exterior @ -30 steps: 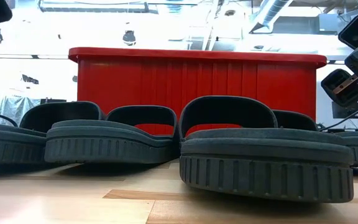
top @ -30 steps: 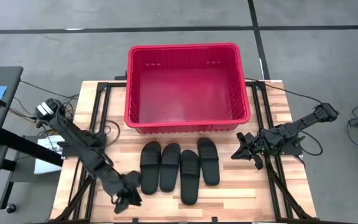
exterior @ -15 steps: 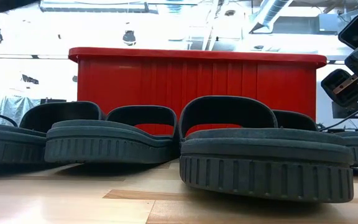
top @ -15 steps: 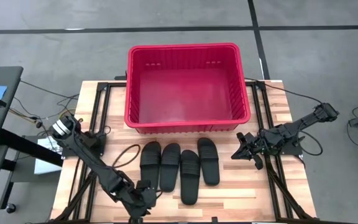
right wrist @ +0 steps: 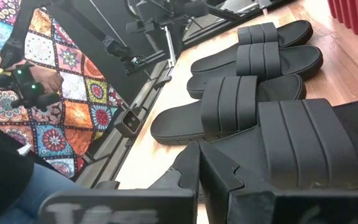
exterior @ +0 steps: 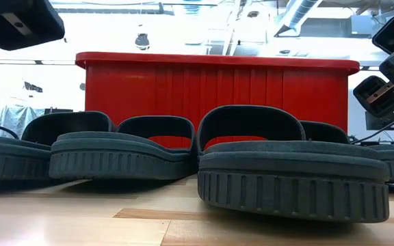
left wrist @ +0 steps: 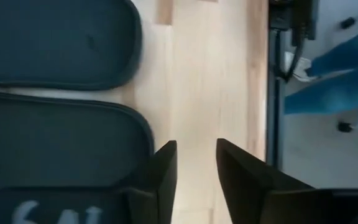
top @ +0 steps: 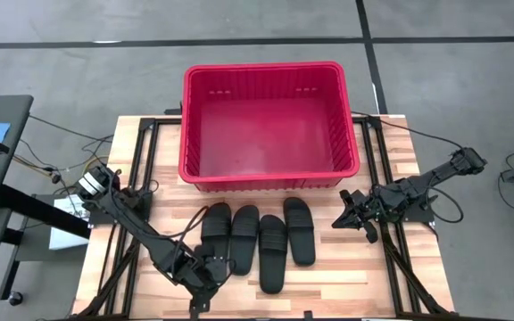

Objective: Pick and place slides into bin
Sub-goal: Put the black slipper into the red bin

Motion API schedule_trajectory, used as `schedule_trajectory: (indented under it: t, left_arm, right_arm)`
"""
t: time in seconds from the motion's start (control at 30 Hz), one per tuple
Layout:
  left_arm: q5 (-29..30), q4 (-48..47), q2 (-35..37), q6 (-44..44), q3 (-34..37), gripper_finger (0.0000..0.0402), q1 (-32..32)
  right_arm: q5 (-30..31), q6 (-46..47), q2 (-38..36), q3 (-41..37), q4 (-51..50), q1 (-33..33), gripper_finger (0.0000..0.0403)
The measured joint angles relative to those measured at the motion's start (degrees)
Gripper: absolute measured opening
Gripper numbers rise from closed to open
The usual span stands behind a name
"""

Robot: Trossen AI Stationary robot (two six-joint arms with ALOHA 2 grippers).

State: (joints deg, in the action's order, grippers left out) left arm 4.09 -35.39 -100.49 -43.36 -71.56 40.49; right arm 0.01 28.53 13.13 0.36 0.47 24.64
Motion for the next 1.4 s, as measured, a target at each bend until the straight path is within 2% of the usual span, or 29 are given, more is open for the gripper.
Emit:
schedule_trajectory:
  t: [0.23,0.4,0.57,0.73,0.83,1.13,1.4]
  left_arm:
    - [5.5,-2.4,0.0,3.2,0.0,0.0160,1.1]
    - [7.7,-4.2,-0.3,3.9,0.2,0.0175,1.3]
    - [8.1,-3.8,-2.8,4.6,0.3,0.0176,1.7]
    - [2.8,-4.1,-6.5,4.6,0.3,0.0176,1.7]
    - [2.0,-4.3,-8.8,4.4,0.3,0.0176,1.7]
    - [7.1,-5.1,-12.6,0.6,-0.2,0.0171,2.3]
    - [12.3,-6.7,-14.2,-6.4,-0.3,0.0134,3.3]
  right_arm:
    - [0.0,0.0,0.0,0.0,0.0,0.0,0.0000]
    - [0.0,0.0,0.0,0.0,0.0,0.0,0.0000]
    - [0.0,0.0,0.0,0.0,0.0,0.0,0.0000]
    - [0.0,0.0,0.0,0.0,0.0,0.0,0.0000]
    - [0.0,0.0,0.0,0.0,0.0,0.0,0.0000]
    - [0.0,0.0,0.0,0.0,0.0,0.0,0.0000]
    - [0.0,0.0,0.0,0.0,0.0,0.0,0.0000]
